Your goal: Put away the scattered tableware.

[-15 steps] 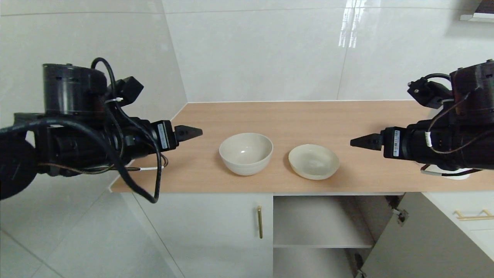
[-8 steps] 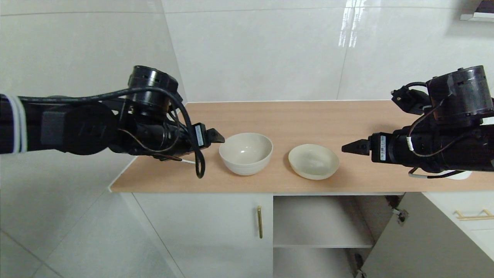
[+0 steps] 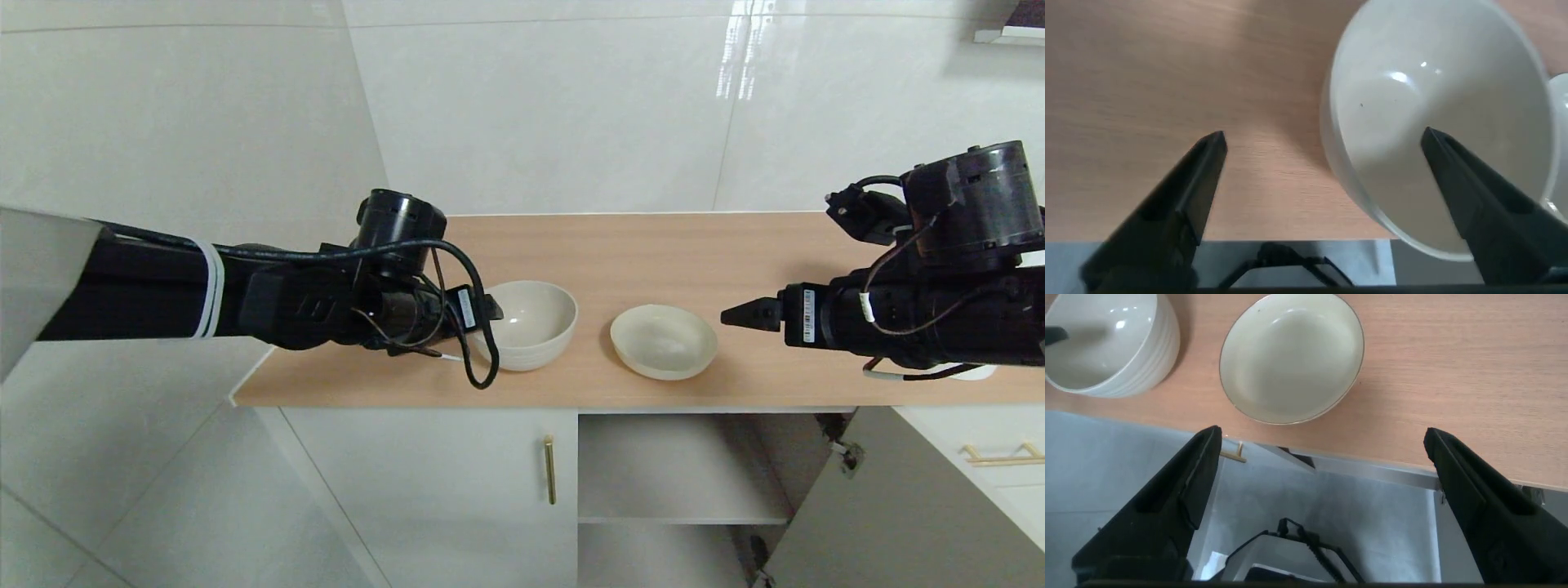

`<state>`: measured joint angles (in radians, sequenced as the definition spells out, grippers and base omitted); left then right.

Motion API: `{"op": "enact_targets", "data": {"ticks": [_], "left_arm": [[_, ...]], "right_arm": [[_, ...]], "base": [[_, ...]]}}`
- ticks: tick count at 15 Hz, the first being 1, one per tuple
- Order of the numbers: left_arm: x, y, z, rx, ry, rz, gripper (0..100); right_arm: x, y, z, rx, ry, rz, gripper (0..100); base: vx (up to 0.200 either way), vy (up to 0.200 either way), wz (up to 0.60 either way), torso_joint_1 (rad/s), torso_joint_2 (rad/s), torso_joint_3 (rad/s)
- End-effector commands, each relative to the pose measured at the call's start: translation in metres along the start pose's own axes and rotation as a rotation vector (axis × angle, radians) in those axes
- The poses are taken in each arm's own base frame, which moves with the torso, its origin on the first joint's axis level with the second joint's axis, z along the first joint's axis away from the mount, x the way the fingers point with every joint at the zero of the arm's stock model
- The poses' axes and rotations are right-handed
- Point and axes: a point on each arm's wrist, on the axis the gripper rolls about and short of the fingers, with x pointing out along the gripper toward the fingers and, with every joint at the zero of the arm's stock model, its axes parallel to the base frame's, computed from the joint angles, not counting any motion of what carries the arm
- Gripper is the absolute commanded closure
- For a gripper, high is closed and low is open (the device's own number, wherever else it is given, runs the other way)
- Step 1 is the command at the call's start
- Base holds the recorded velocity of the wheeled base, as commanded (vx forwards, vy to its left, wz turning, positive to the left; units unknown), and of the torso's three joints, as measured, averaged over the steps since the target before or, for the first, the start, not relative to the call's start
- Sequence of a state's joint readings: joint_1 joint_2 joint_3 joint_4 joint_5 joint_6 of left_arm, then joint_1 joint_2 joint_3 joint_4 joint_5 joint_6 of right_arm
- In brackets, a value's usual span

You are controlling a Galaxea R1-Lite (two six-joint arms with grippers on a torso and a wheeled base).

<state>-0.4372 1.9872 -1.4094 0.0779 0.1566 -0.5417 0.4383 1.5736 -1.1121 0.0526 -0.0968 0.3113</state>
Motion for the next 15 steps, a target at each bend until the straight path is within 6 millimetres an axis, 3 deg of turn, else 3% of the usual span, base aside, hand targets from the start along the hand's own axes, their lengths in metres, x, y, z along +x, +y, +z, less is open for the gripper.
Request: {"op": "enact_targets", "data": {"ticks": [1, 5, 8, 11, 12, 13, 15], "left_arm": [[0.009, 0.0, -0.006, 0.007, 0.022, 0.007, 100], [0.002, -0.005, -0.002, 0.006, -0.015, -0.02, 100], [-0.041, -0.005, 0.012, -0.013, -0.085, -0.065, 100], [-0.094, 0.001, 0.019, -0.026, -0.16, -0.116, 100], [-0.094, 0.001, 0.019, -0.026, -0.16, -0.116, 100], [-0.107, 0.004, 0.02, -0.026, -0.177, -0.126, 100], [-0.107, 0.005, 0.021, -0.026, -0.18, -0.123, 100]], "right_arm": [[-0.002, 0.0, 0.001, 0.001, -0.006, 0.002, 0], [0.0, 0.001, 0.002, -0.003, -0.006, 0.001, 0], [0.011, 0.002, 0.002, 0.016, 0.01, -0.008, 0], [0.056, 0.004, -0.001, 0.082, 0.056, -0.142, 0], [0.056, 0.004, -0.001, 0.082, 0.056, -0.142, 0], [0.087, 0.008, -0.01, 0.096, 0.07, -0.236, 0], [0.112, 0.012, -0.021, 0.104, 0.095, -0.282, 0]], "base": [[0.0, 0.0, 0.0, 0.0, 0.0, 0.0], [0.0, 0.0, 0.0, 0.0, 0.0, 0.0], [0.0, 0.0, 0.0, 0.0, 0.0, 0.0], [0.0, 0.0, 0.0, 0.0, 0.0, 0.0], [0.0, 0.0, 0.0, 0.0, 0.0, 0.0], [0.0, 0.0, 0.0, 0.0, 0.0, 0.0], [0.0, 0.0, 0.0, 0.0, 0.0, 0.0]]}}
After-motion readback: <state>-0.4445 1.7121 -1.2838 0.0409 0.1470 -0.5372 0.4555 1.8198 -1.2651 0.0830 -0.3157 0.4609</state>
